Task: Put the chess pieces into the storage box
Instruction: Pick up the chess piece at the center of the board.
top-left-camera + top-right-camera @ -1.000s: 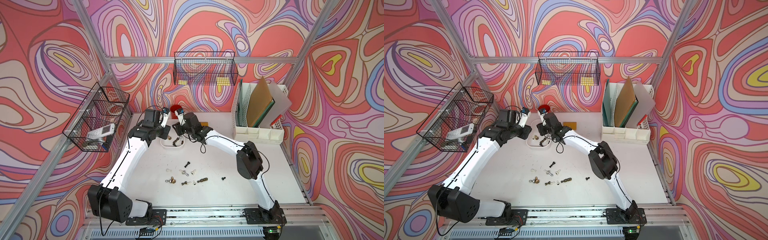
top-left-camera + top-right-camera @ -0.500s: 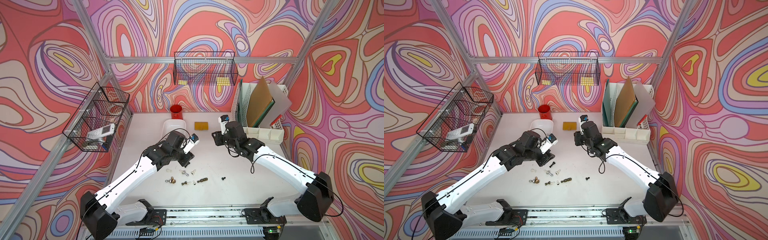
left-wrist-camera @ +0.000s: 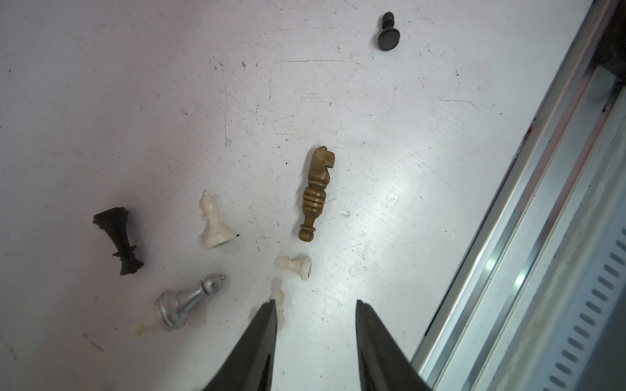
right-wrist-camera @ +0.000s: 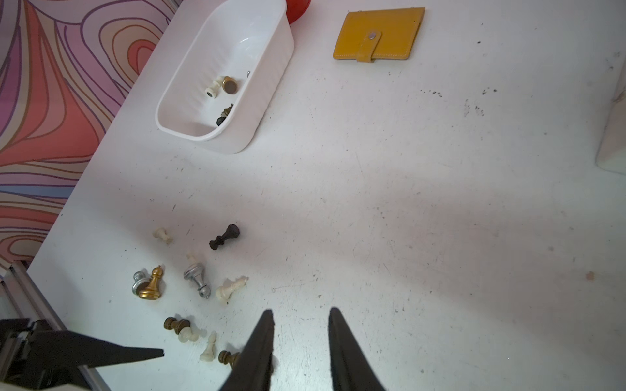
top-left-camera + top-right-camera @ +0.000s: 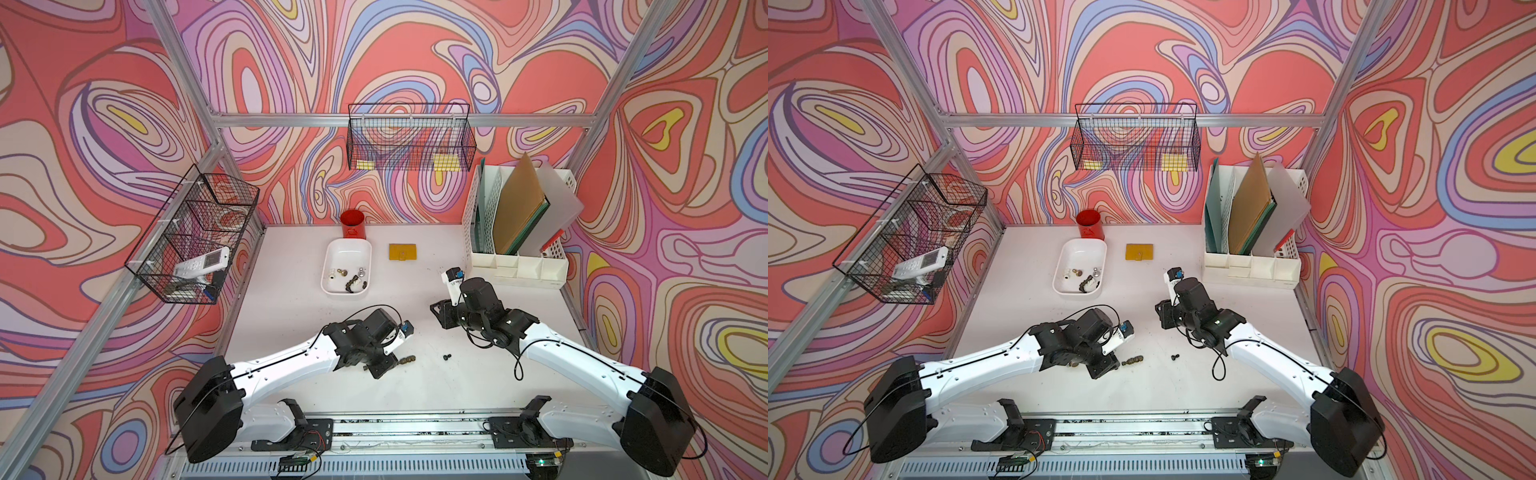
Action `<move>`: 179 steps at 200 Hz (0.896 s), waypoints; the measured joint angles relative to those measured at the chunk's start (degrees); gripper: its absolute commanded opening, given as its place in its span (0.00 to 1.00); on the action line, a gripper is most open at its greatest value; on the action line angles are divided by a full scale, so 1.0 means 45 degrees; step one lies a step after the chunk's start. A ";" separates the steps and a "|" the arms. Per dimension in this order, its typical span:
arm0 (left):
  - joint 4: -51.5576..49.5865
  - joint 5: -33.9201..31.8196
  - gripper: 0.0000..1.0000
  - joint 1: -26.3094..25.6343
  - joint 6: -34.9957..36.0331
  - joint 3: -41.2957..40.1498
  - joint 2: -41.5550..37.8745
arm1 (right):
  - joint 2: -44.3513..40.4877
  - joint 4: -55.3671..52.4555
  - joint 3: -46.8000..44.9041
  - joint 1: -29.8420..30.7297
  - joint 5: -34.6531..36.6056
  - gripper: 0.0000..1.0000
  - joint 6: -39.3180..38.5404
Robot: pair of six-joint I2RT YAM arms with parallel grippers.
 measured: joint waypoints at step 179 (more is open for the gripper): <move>0.1078 0.0063 0.29 -0.0228 0.0000 0.0933 0.4027 | -0.1001 -0.0078 -0.0117 0.0005 0.0549 0.30 0.0194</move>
